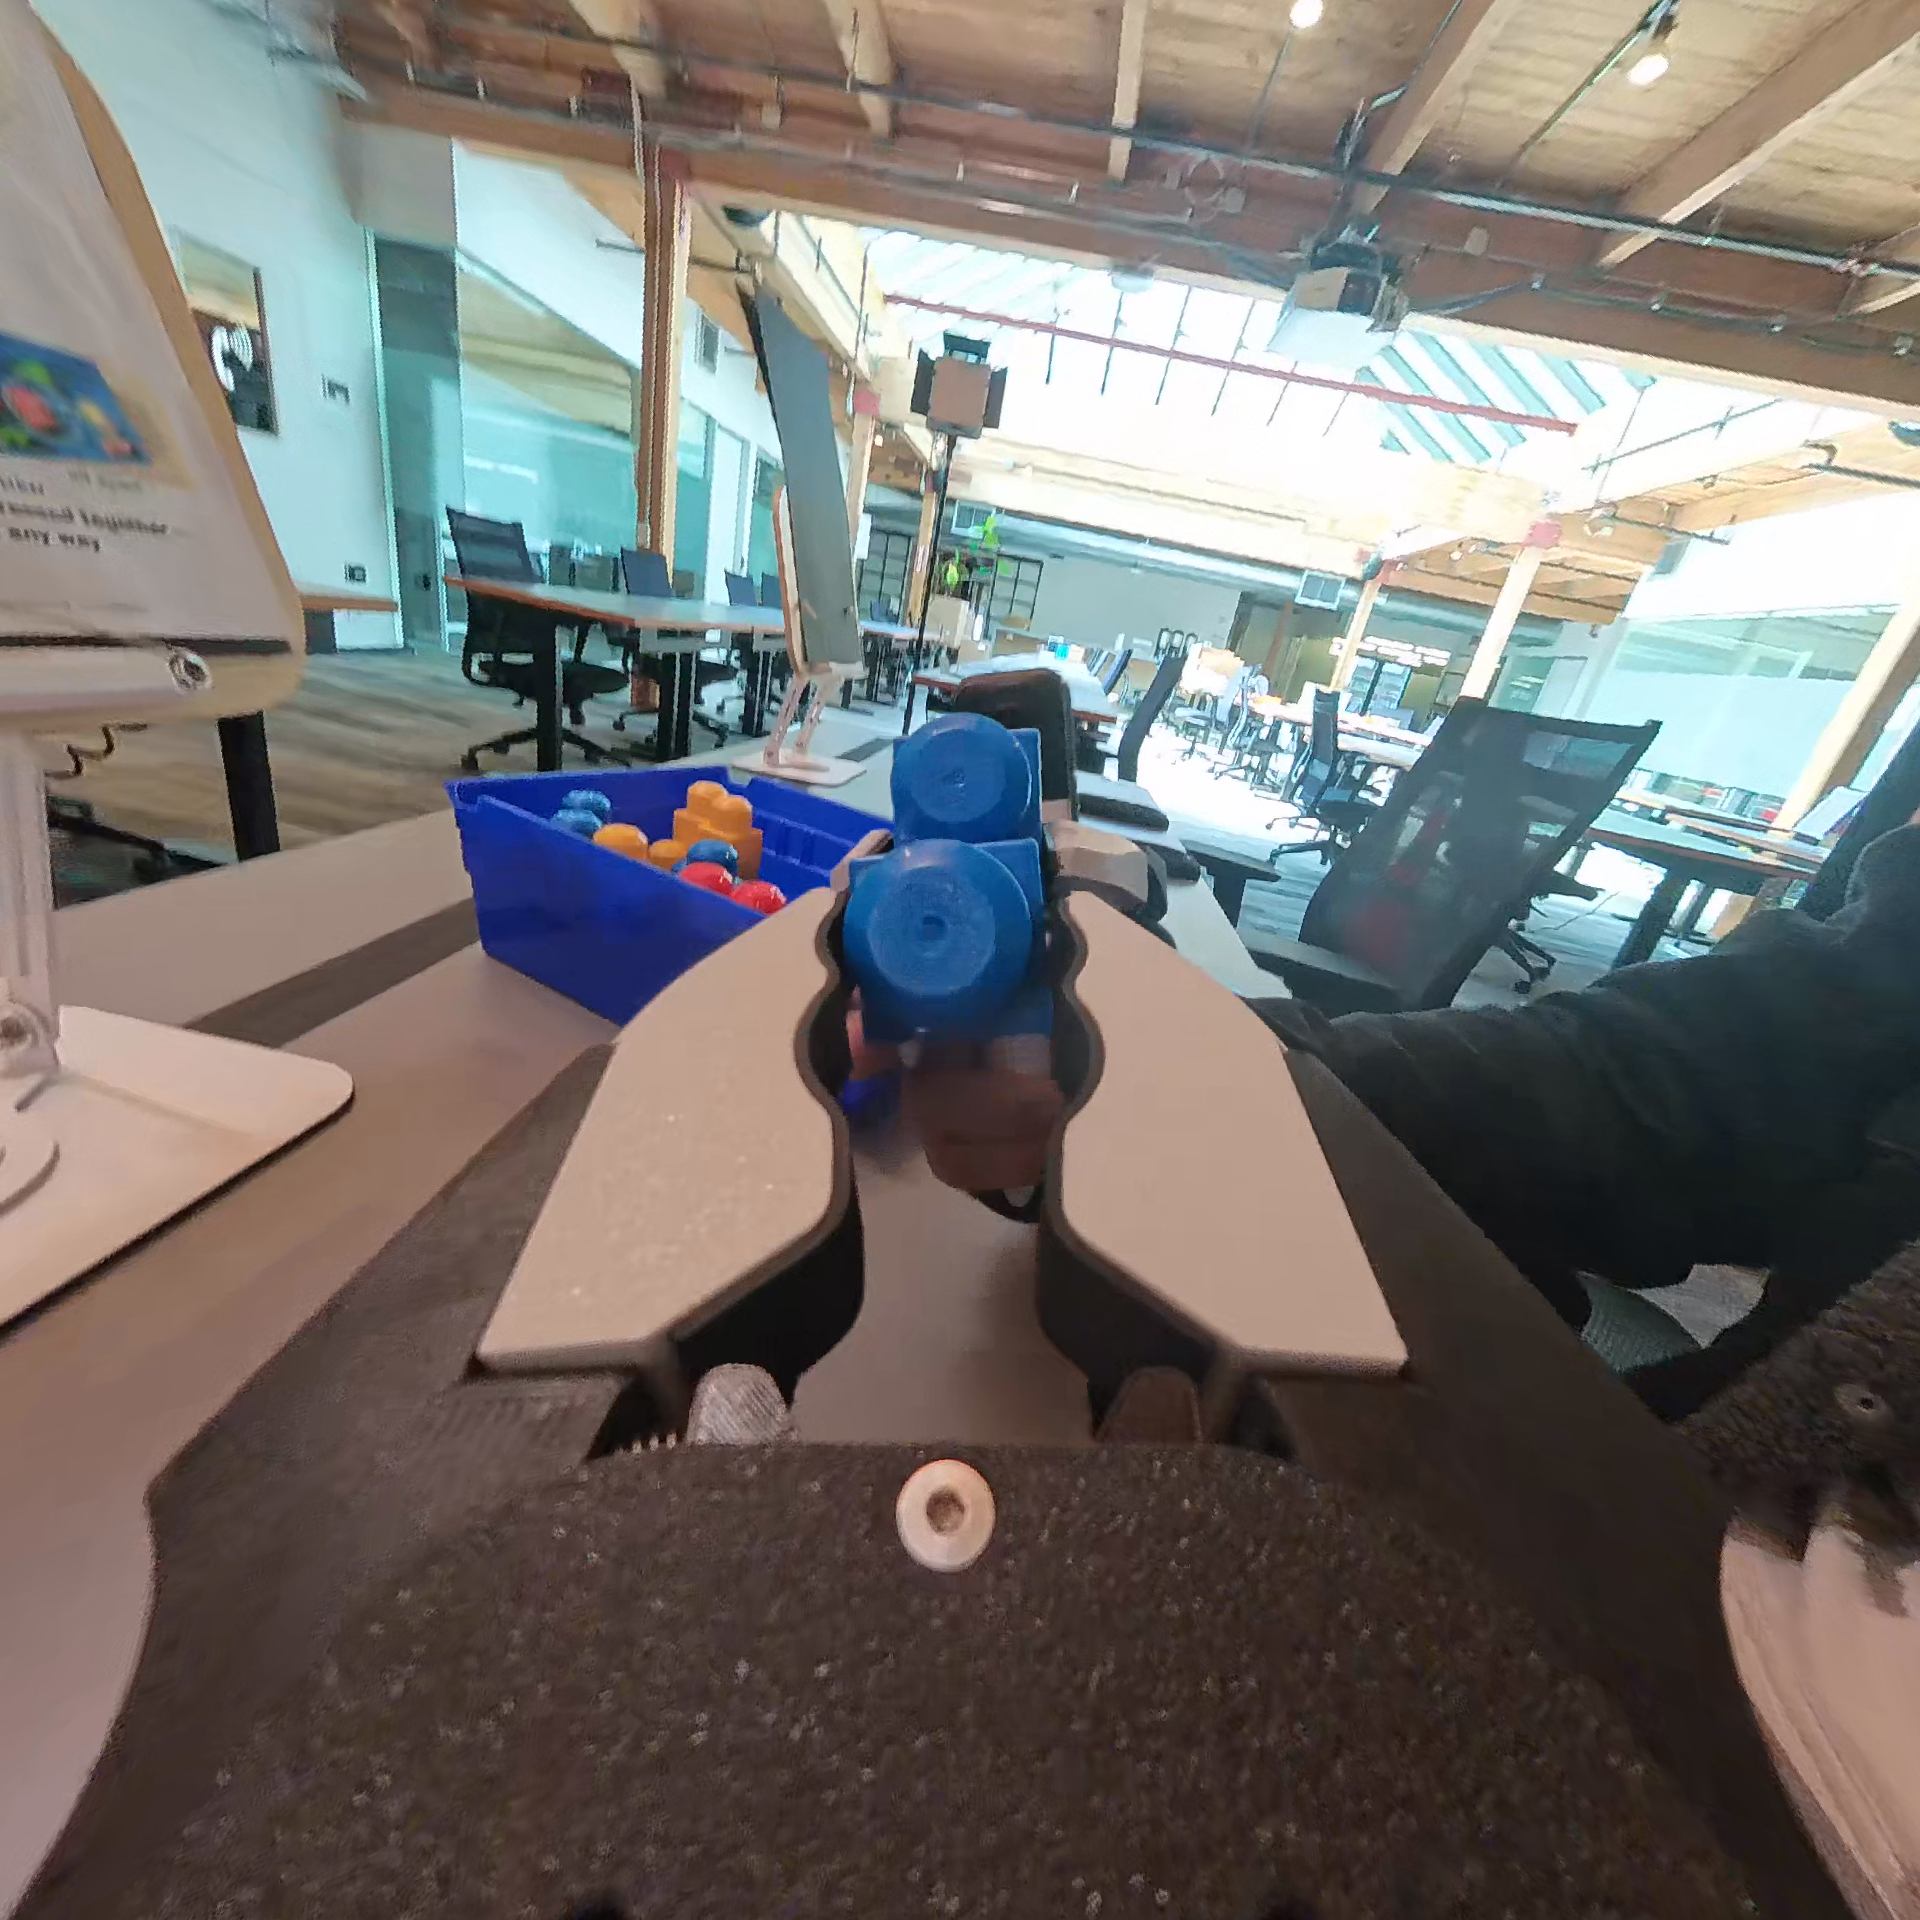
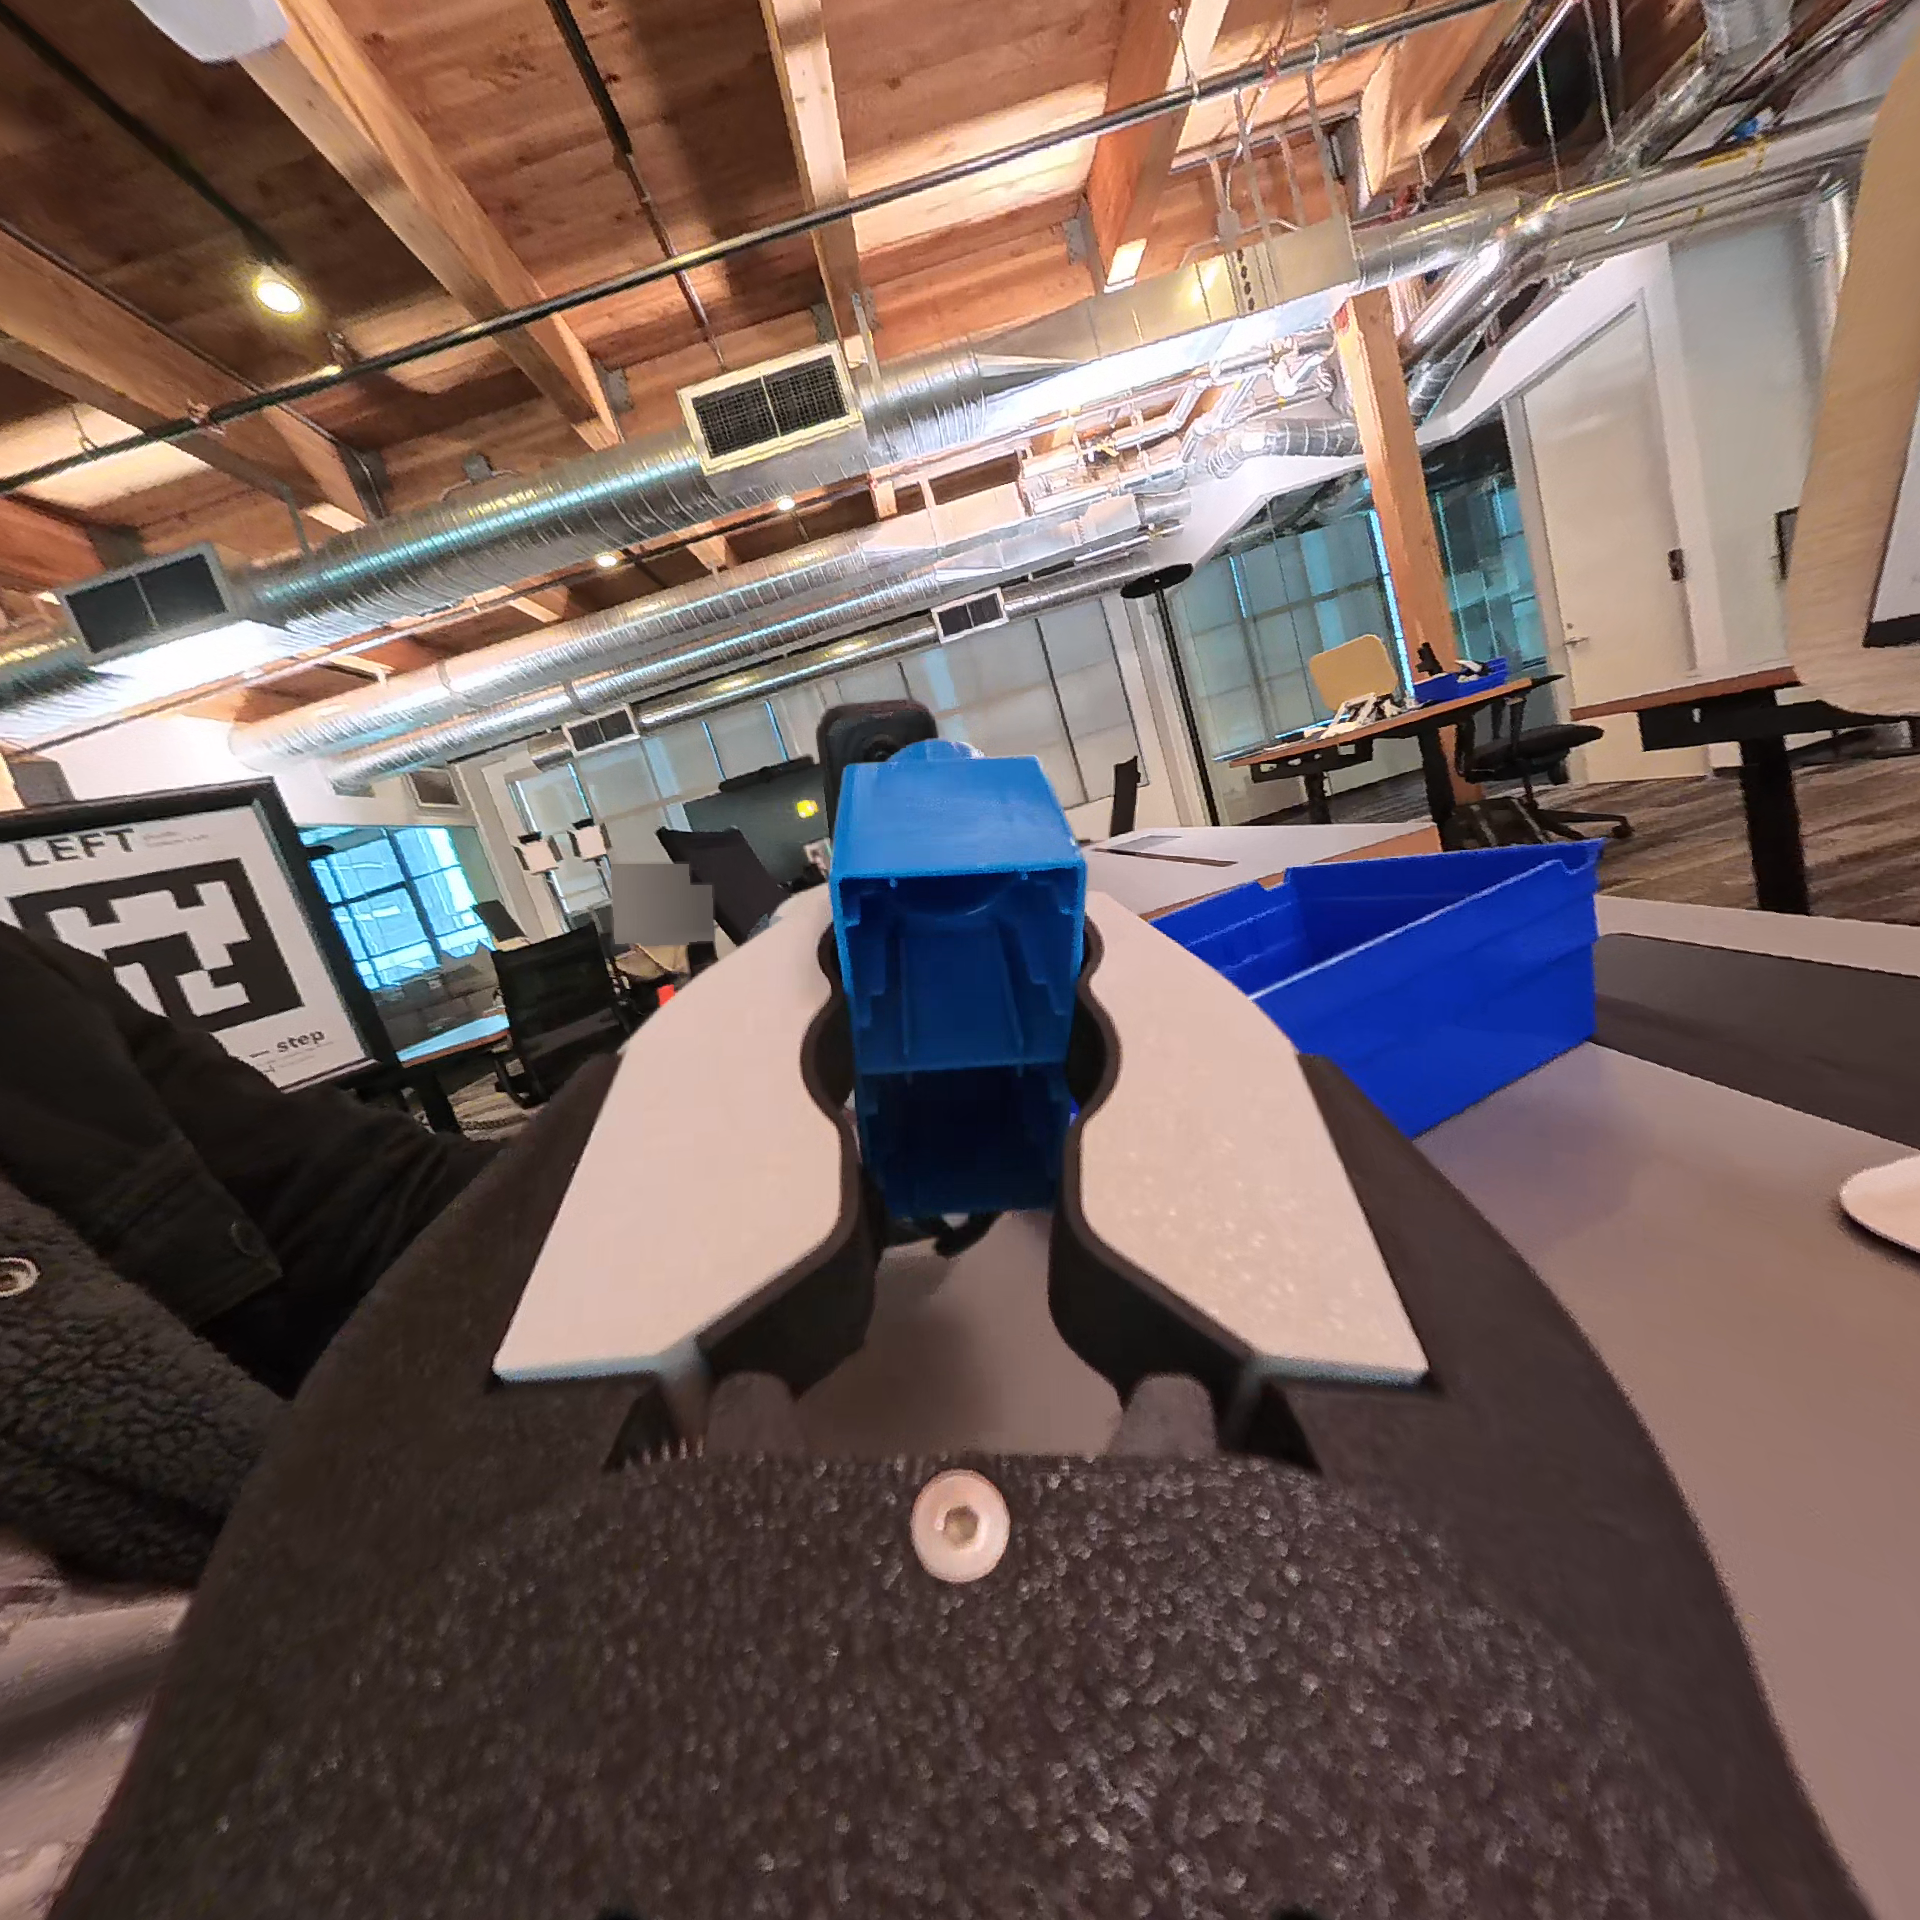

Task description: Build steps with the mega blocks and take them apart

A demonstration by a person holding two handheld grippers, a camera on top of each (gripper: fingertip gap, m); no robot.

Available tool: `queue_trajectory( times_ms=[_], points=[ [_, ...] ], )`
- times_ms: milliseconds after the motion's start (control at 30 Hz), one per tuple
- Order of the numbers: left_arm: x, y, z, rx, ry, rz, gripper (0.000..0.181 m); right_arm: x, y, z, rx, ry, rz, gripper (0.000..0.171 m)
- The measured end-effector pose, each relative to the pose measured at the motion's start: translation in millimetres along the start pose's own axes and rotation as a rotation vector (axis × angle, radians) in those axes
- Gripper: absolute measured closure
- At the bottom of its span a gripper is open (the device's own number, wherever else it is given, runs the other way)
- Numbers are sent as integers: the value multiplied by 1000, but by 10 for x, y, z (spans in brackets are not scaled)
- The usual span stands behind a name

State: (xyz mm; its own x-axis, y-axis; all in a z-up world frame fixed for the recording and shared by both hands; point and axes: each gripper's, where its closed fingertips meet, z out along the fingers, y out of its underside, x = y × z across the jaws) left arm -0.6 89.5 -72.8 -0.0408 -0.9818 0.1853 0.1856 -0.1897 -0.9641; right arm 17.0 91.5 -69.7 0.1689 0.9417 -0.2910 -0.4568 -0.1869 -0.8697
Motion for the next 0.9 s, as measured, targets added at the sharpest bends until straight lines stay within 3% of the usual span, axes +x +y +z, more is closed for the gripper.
queue_trajectory(
  times_ms=[200,400,900],
  points=[
    [52,119,103,-27,22,-33,130,-19,-130,-33,90,-22,63,133],
    [166,218,251,-31,61,-71,140,-92,-11,61,57,-57,89,133],
    [197,266,172,-102,88,9,142,-138,56,93,27,-87,107,133]
  ],
)
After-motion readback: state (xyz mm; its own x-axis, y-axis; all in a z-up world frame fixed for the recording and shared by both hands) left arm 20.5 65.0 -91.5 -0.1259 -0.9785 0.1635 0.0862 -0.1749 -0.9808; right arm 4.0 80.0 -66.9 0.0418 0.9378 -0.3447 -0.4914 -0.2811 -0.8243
